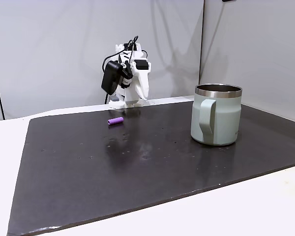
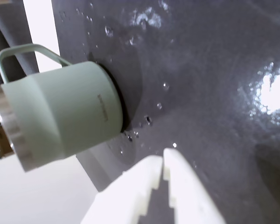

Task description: Grasp a pengrip and put it in the cup.

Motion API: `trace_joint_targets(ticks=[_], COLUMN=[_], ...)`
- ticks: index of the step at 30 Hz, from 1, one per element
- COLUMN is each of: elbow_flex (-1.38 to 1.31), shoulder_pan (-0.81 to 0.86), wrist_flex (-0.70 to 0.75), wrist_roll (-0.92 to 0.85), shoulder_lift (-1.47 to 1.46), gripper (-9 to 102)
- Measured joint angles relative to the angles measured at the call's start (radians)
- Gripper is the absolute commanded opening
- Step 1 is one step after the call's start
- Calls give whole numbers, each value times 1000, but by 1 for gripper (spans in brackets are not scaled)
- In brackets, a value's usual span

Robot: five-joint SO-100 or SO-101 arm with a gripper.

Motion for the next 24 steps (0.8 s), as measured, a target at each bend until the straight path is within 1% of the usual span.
trace_joint_targets(ticks=[2,4,9,12,15,16,18,19,22,24], elbow_flex=[-87,-181,-459,-626,-764,-804,-881,-914,-994,-1017], shoulder_pan=[23,81,233,299,367,379,396,399,414,417], wrist_flex=[67,123,232,272,273,273,281,291,305,305], wrist_roll=[-60,-121,-239,-291,-330,-342,-370,-387,-446,-480], shoulder_lift=[-29,-97,-374,-552,-710,-764,-865,-919,-1046,-1100], gripper=[0,0,0,0,0,3,14,17,22,23])
